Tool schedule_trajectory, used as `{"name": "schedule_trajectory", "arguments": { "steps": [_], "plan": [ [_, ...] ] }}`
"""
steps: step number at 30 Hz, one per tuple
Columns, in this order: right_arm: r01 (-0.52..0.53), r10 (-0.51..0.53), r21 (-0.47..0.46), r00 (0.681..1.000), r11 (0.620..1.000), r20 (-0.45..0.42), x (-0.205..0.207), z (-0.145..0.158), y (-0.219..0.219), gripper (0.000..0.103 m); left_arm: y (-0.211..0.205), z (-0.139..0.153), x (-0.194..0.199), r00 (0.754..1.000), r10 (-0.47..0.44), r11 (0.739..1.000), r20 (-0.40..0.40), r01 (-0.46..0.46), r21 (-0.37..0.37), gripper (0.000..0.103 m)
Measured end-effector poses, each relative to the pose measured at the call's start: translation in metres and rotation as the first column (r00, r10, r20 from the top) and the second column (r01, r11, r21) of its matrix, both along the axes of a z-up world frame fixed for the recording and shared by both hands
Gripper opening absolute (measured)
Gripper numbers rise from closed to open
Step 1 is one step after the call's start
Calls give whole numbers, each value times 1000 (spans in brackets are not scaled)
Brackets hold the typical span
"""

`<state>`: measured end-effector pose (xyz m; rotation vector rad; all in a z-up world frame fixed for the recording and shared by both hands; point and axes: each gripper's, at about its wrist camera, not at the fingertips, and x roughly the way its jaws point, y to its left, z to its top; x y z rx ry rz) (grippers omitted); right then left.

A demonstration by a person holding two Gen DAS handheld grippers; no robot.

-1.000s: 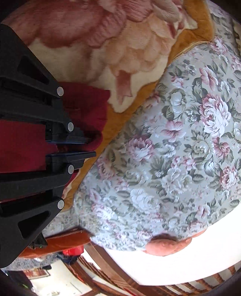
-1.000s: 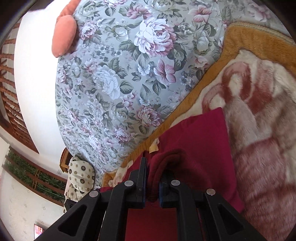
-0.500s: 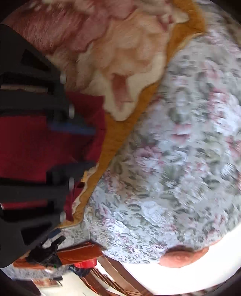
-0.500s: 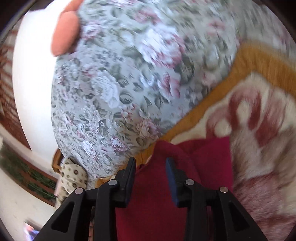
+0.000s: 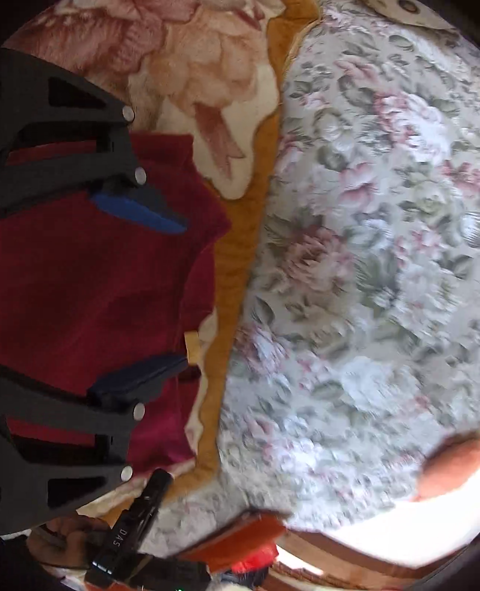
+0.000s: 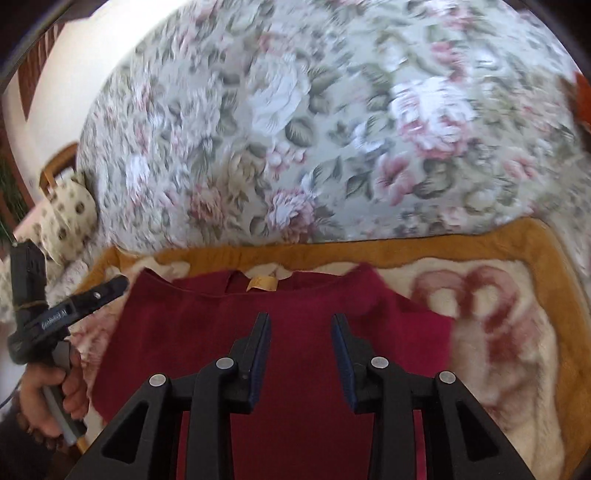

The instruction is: Fold small clothes

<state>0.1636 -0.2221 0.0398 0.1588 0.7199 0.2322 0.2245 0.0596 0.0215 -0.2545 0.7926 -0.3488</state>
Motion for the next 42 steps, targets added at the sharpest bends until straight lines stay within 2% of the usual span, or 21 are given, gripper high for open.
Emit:
{"name": "schedule_trajectory", "arguments": {
  "steps": [2,5,6,7,9,11,15,17,30,34,35,36,38,39,40,42],
  "plan": [
    [11,-11,-33,1000,999,-13,21,-10,4,32,-1,-12,18,998,45,998,-38,-43,44,61],
    [55,-71,-115,987,992,-141,61,-38,-6,32,10,-41,49,984,104,992,-143,-92,89,59],
    [67,-89,-136,982,989,-166,68,-47,-10,29,12,-52,57,977,119,989,-178,-101,106,54],
    [62,-85,-134,981,989,-174,74,-56,-16,29,12,-60,59,979,116,989,-168,-97,116,54],
    [52,-69,-120,988,991,-139,74,-62,-17,29,8,-64,52,989,110,985,-99,-95,142,54],
    [49,-65,-138,991,989,-116,73,-66,-14,29,12,-66,51,989,120,987,-86,-109,116,54],
    [56,-71,-133,992,990,-106,73,-70,-16,29,29,-70,51,989,114,993,-95,-115,-7,54],
    [57,-69,-115,992,992,-107,75,-70,-17,29,34,-72,50,989,110,992,-94,-115,-45,54],
    [60,-70,-99,993,993,-99,76,-69,-15,29,31,-70,49,991,110,991,-80,-115,-68,54],
    [64,-71,-71,992,995,-100,75,-70,-19,30,30,-69,49,991,103,992,-86,-109,-69,58],
    [64,-71,-73,992,995,-102,75,-70,-18,30,27,-68,52,991,94,993,-96,-100,-57,61],
    [63,-70,-64,991,996,-113,77,-68,-19,30,25,-65,54,991,75,996,-111,-81,-45,67],
    [60,-68,-59,985,996,-155,80,-61,-20,28,20,-52,60,985,39,999,-167,-38,8,68],
    [89,-103,-82,977,993,-185,77,-49,-19,28,24,-38,57,983,48,999,-179,-49,-4,68],
    [123,-137,-89,974,988,-179,71,-39,-18,29,31,-24,49,986,54,997,-159,-63,-49,68],
    [135,-143,-82,985,987,-101,40,-5,-9,30,48,3,26,992,70,987,-104,-85,-138,68]
  ]
}}
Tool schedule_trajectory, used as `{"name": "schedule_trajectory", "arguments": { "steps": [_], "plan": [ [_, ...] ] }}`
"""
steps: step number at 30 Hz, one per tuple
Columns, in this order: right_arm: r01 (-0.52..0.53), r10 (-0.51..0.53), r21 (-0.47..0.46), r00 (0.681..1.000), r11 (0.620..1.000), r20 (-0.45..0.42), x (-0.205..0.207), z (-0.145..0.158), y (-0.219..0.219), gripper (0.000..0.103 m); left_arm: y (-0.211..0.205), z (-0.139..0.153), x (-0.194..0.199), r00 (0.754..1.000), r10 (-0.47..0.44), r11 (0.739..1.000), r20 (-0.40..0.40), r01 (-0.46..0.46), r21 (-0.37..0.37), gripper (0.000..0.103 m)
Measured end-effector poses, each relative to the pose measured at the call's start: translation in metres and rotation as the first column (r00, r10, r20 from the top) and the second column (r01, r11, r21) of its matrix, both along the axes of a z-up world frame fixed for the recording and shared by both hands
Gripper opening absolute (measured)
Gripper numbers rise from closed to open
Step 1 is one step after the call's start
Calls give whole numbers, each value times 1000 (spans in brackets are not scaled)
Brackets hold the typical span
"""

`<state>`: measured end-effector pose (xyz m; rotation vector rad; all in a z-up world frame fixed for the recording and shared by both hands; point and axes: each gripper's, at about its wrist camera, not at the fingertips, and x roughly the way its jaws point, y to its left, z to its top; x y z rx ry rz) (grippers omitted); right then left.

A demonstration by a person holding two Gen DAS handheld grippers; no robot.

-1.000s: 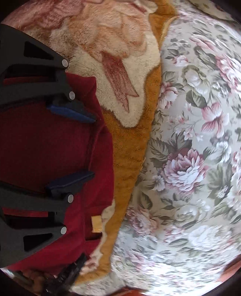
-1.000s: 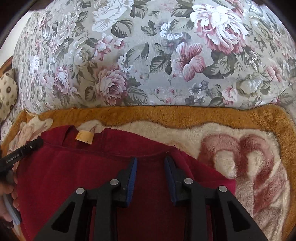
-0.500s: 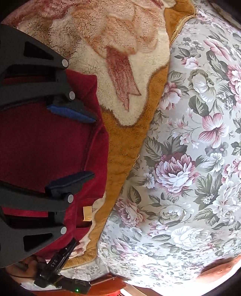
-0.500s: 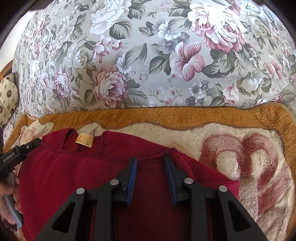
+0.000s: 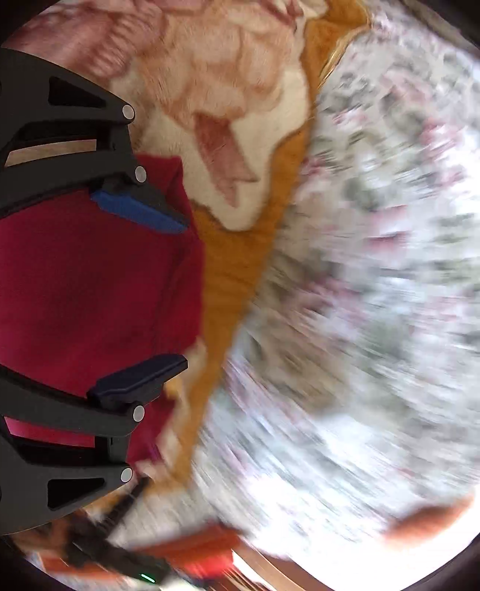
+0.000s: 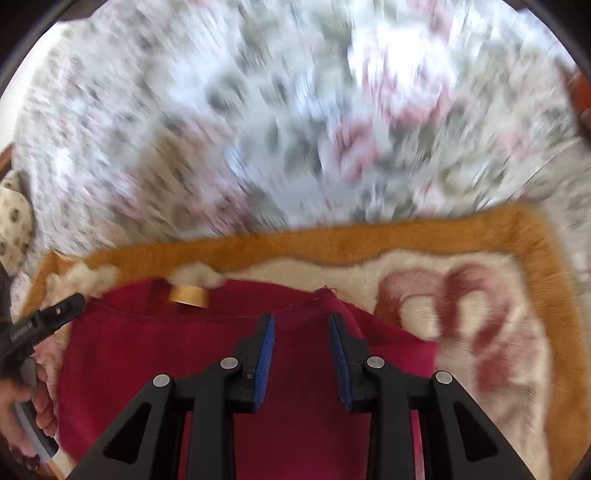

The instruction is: Fold small clothes

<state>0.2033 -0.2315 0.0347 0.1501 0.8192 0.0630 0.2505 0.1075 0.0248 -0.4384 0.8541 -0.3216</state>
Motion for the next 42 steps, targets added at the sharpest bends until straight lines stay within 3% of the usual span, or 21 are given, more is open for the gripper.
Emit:
{"name": "schedule_trajectory", "arguments": {
  "steps": [2,5,10,13,16,18,21,26,33,34,35,37,38,40,42],
  "plan": [
    [-49,48,6,996,999,73,-37,22,13,31,18,19,-30,999,32,999,12,-31,-34,69],
    [-86,87,-11,989,996,119,-96,29,34,31,37,22,-79,999,53,996,-7,-53,-71,72],
    [-90,84,24,980,996,181,-195,3,60,31,45,-5,-173,997,80,978,-22,-83,-191,72],
    [-103,104,-11,977,995,189,-228,-21,75,31,37,-34,-207,993,93,963,-75,-109,-245,72],
    [-107,112,-34,975,994,192,-242,-27,83,31,22,-60,-211,990,55,947,-127,-92,-307,72],
    [-106,112,-42,974,993,198,-242,-28,83,31,24,-73,-208,981,72,924,-177,-133,-359,72],
    [-97,106,-62,980,993,168,-238,-33,87,31,32,-78,-201,978,100,891,-185,-171,-420,72],
    [-107,123,-101,977,989,175,-239,-33,95,31,33,-79,-180,983,140,878,-118,-178,-445,72],
    [-114,123,-67,981,991,149,-235,-37,91,31,49,-89,-179,952,289,757,-104,-294,-583,72],
    [-112,120,-59,982,992,143,-234,-37,90,31,48,-89,-179,946,306,758,-107,-310,-573,71],
    [-107,113,-49,985,993,133,-232,-39,88,31,45,-87,-177,945,310,776,-104,-314,-547,71],
    [-108,111,-37,986,994,124,-230,-40,87,31,34,-82,-173,949,296,842,-108,-313,-440,63],
    [-108,112,-34,986,994,121,-230,-40,87,31,32,-81,-173,948,297,857,-115,-317,-407,58],
    [-111,114,-36,987,993,113,-229,-41,87,31,37,-87,-172,931,331,854,-153,-364,-371,27],
    [-111,115,-40,987,993,112,-229,-41,89,31,45,-97,-172,915,354,824,-194,-404,-397,19]
  ]
}}
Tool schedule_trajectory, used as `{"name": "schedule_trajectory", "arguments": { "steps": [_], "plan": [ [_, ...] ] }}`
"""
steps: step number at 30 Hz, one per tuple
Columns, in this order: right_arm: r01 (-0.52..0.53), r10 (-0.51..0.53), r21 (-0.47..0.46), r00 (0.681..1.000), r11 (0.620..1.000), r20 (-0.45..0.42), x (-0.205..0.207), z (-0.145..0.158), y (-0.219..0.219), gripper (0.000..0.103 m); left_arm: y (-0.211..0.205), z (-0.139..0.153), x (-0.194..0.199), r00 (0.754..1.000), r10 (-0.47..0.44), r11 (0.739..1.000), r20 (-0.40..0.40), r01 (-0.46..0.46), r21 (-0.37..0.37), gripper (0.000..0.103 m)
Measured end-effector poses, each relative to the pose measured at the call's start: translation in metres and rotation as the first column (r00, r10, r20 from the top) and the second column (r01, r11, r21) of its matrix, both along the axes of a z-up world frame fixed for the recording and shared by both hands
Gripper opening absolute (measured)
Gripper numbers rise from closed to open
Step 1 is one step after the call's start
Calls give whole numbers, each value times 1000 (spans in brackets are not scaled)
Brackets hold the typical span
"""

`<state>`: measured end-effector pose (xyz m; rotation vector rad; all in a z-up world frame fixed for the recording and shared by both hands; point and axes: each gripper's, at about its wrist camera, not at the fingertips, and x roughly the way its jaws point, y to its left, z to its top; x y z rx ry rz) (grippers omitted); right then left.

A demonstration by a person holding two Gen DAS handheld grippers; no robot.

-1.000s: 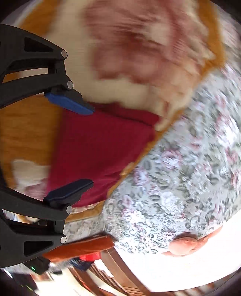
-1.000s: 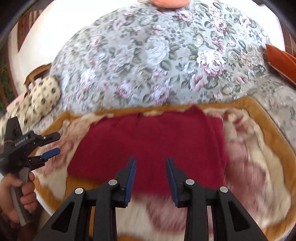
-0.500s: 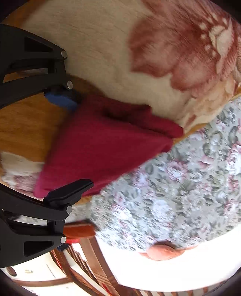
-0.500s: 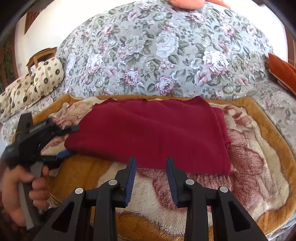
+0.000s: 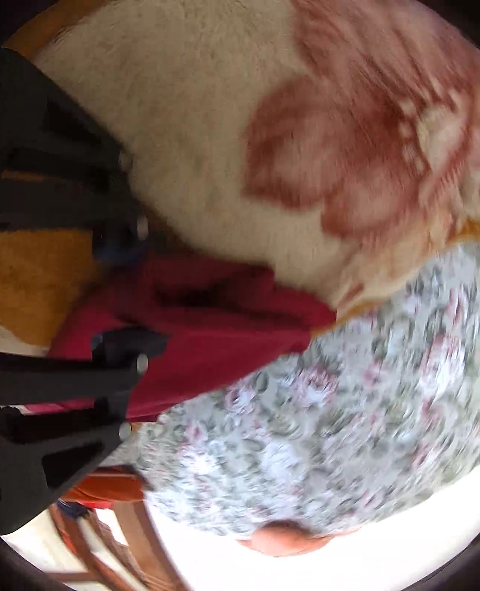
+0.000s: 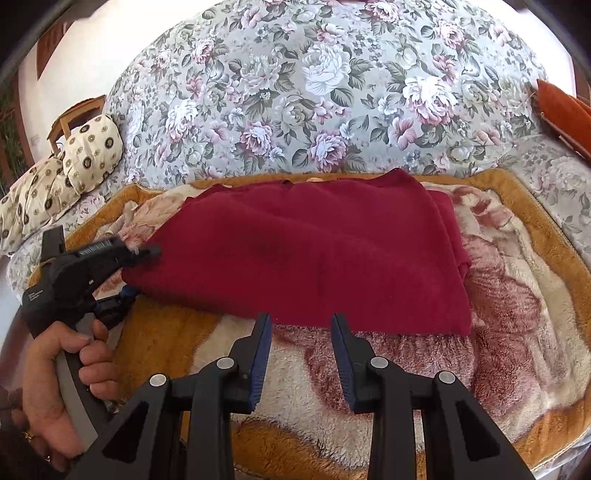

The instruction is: Fold small clothes

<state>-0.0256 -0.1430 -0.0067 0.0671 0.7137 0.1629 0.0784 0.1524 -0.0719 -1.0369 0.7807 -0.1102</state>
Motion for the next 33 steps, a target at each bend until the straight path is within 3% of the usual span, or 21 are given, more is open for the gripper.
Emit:
{"name": "schedule_trajectory", "arguments": {
  "steps": [2,6,8,11,14,18,23,25,30,33],
  "plan": [
    [0,0,-4,1000,1000,-2,0,0,0,31,0,0,-1,1000,0,1000,5,0,2,15],
    [-14,14,-11,1000,1000,6,2,7,3,31,-11,13,-5,1000,3,993,27,-6,122,13],
    [-73,74,-15,996,997,41,13,24,11,31,-14,15,-7,999,4,988,35,-9,152,13],
    [-190,191,-8,980,982,48,56,65,43,32,-11,9,-4,1000,3,992,25,-6,126,13],
    [-317,329,175,943,932,-43,127,85,79,33,-7,2,-1,1000,-2,996,3,2,92,14],
    [-328,403,294,881,898,-246,234,59,140,34,-6,3,-2,1000,-14,995,14,13,94,15],
    [-279,366,253,827,926,-426,308,10,194,33,-6,3,-2,1000,-19,996,26,17,83,15],
    [-285,338,182,798,941,-498,320,-5,209,34,-4,1,-2,999,-19,998,29,17,67,15],
    [-342,295,11,792,940,-535,328,-13,238,37,-1,0,-3,999,-24,999,33,22,45,15],
    [-351,270,-46,791,935,-550,330,-9,243,37,3,-1,-3,999,-25,999,34,23,37,15]
  ]
}}
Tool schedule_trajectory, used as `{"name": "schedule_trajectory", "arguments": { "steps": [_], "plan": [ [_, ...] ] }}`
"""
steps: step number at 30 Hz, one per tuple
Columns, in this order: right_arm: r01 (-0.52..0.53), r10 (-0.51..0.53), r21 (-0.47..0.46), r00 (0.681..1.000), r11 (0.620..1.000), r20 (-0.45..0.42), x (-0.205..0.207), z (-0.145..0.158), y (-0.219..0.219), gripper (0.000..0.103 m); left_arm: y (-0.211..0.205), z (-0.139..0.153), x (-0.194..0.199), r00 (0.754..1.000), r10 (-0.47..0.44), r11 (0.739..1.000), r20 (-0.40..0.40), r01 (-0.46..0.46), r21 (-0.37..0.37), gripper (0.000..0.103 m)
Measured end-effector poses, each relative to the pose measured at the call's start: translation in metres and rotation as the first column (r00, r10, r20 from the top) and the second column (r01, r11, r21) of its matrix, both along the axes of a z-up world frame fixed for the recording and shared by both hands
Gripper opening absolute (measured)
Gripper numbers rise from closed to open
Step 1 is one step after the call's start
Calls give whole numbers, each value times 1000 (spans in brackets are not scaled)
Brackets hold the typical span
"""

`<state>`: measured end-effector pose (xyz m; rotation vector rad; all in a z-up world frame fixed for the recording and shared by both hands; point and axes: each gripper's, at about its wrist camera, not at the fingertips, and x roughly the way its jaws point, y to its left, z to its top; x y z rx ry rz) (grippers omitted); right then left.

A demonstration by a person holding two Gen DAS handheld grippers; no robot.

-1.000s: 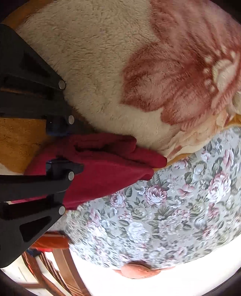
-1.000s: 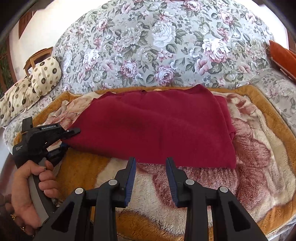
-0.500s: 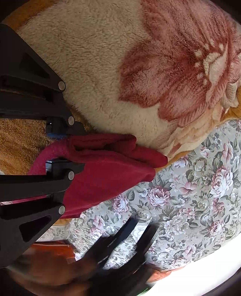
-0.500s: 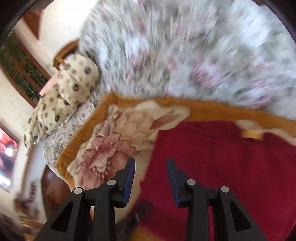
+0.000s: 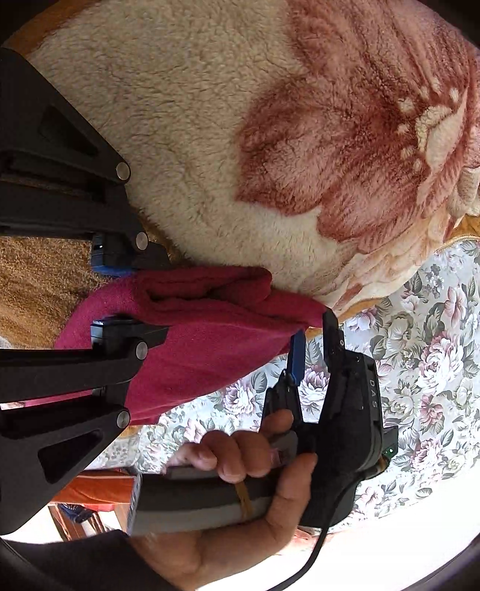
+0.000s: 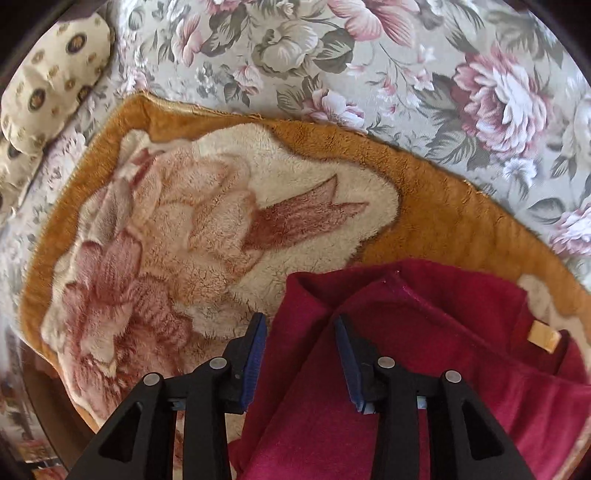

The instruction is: Fold small clothes

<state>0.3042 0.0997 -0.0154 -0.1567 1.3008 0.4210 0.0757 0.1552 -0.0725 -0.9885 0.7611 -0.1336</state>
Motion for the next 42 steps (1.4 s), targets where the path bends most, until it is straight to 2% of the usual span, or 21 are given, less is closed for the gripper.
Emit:
{"name": "schedule_trajectory", "arguments": {
  "steps": [3,5,7,9,12,14,16,20,22,24,27,30,33,34,36,39,42],
  "plan": [
    [10,-8,-83,1000,997,14,0,0,5,38,2,1,-2,1000,3,1000,1,-3,0,15],
    [8,-7,-111,1000,994,12,0,-4,9,43,4,1,-2,1000,1,1000,2,-1,-5,15],
    [0,0,-133,1000,991,4,2,-11,17,56,3,1,-2,1000,1,1000,2,-1,-7,15],
    [-31,30,-175,1000,984,-6,4,-20,24,61,4,0,-2,1000,-1,1000,3,1,-9,15],
    [-44,46,-212,999,976,4,8,-29,28,63,5,0,-3,1000,-3,1000,4,3,-11,15],
    [-42,44,-200,999,979,2,10,-29,27,57,5,0,-2,1000,-4,1000,4,4,-7,15],
    [-38,40,-184,999,982,7,11,-27,19,45,4,1,-2,1000,-3,1000,3,3,-3,15],
    [-9,10,-45,1000,999,2,16,-23,-13,33,5,-1,0,1000,-5,1000,6,4,9,15],
    [16,-16,15,1000,1000,2,18,-24,-26,17,4,1,4,1000,-16,1000,14,16,25,14],
    [55,-55,103,998,993,-3,21,-20,-39,12,3,4,4,999,-27,999,30,25,48,12],
    [75,-82,169,996,983,36,14,-2,-56,11,-4,18,0,994,-55,993,95,44,113,10],
    [94,-114,237,991,967,71,2,35,-82,11,-25,43,-5,973,-141,979,185,109,173,10],
    [102,-141,288,983,952,118,-12,77,-138,11,-56,66,-10,941,-238,962,240,194,191,10],
    [103,-146,296,981,950,126,-22,83,-145,11,-66,71,-11,932,-262,956,249,216,197,10],
    [111,-165,319,975,941,149,-31,102,-186,11,-95,84,-11,910,-322,939,261,271,212,10],
    [138,-201,322,965,937,171,-40,118,-239,11,-150,99,-13,868,-418,902,269,360,238,10],
    [176,-238,304,954,936,181,-51,119,-293,11,-198,103,-15,832,-494,862,253,432,264,10]
  ]
}}
